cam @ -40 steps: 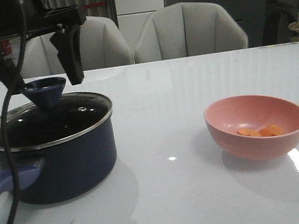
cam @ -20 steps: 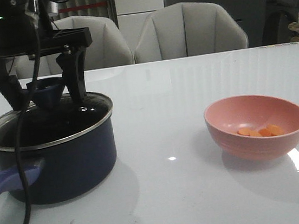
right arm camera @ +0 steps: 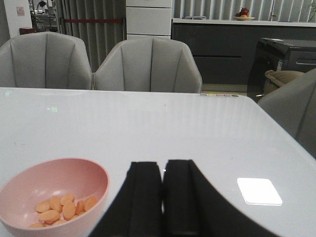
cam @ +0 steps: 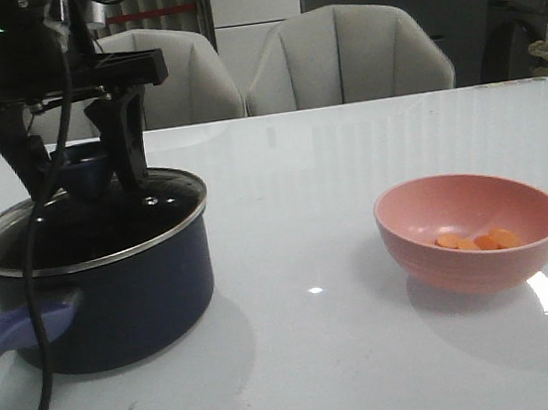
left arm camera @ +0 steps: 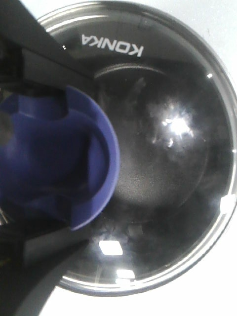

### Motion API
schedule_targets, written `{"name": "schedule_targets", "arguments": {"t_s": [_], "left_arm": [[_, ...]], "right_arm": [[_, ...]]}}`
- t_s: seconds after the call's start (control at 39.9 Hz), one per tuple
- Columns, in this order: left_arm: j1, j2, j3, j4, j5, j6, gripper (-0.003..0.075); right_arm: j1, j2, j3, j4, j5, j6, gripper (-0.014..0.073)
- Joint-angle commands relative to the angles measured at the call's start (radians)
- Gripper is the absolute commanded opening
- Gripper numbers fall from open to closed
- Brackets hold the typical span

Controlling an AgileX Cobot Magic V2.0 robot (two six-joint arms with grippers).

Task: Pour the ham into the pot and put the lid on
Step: 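Lift the glass lid off the saucepan with the left gripper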

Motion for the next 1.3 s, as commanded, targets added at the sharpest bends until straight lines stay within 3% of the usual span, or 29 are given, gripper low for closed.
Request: {"name": "schedule_targets", "arguments": {"t_s": [0.0,0.65,0.88,1.28], "left_arm": [[-0.007,-0.041,-0.030,-0.018,-0.016,0.014,0.0260],[-0.007,-0.041,-0.176,0.009,0.068,0.025,0.0249],[0.002,-0.048,-0.174,0.010,0.113,0.118,0.0249],[0.166,-0.148,-0.145,0.032,0.113,0.202,0.0249]], "right_arm": [[-0.003,-0.020,0.010,-0.010,-0.075,0.001,0.0157],[-0.003,-0.020,0.010,-0.010,-0.075,0.001,0.0157],[-0.003,-0.020,0.010,-0.010,-0.075,0.001,0.0157],[-0.003,-0.020,0.010,-0.010,-0.075,0.001,0.0157]]}}
